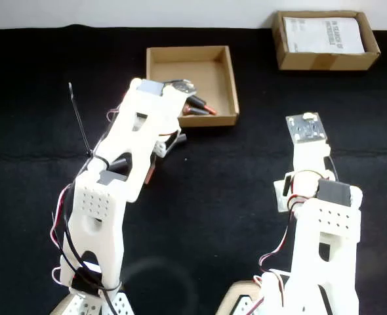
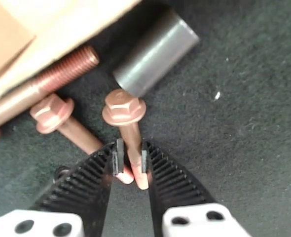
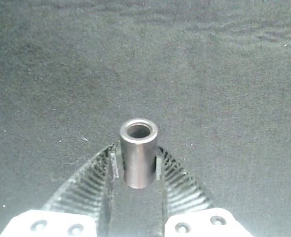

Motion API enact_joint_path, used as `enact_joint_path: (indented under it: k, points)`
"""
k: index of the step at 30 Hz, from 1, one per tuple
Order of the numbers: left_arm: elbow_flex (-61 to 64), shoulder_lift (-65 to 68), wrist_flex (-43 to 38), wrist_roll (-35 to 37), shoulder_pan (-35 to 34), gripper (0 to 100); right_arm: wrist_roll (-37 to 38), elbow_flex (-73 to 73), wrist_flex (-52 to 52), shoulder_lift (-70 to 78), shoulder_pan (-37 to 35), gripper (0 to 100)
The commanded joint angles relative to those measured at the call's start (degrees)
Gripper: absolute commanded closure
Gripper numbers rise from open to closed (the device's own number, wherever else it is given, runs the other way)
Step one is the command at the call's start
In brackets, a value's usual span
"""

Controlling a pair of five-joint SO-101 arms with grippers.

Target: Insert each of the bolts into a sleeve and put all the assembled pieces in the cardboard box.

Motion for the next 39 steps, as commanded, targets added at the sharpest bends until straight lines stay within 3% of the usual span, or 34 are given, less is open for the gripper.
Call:
enact_joint_path:
  k: [1,19,21,25,31,36,39]
  points:
    - [-1.5,-0.4,-1.6,-0.4,-0.7,92,0.7,-0.1,-0.7,-1.4,0.4,99.2]
    - [-3.3,6.3,-3.1,-4.4,-0.9,93,2.9,-0.6,-0.7,-1.4,0.6,99.2]
    - [-3.3,6.3,-3.2,-4.1,-0.7,99,2.7,-0.5,-0.7,-1.4,0.5,99.2]
    - [-3.5,5.7,-3.0,0.2,-0.6,99,2.0,-0.1,-1.3,-1.4,-0.7,99.2]
    - [-5.8,-1.4,-1.4,8.7,-0.4,99,-14.0,6.1,-15.1,-2.0,-7.8,99.2]
    - [-5.6,-12.5,-1.3,15.8,0.5,99,-30.0,13.8,-27.6,-2.1,-20.4,99.2]
    - [-3.6,-19.8,-1.3,19.5,1.2,99,-36.0,17.7,-35.8,-2.1,-26.0,99.2]
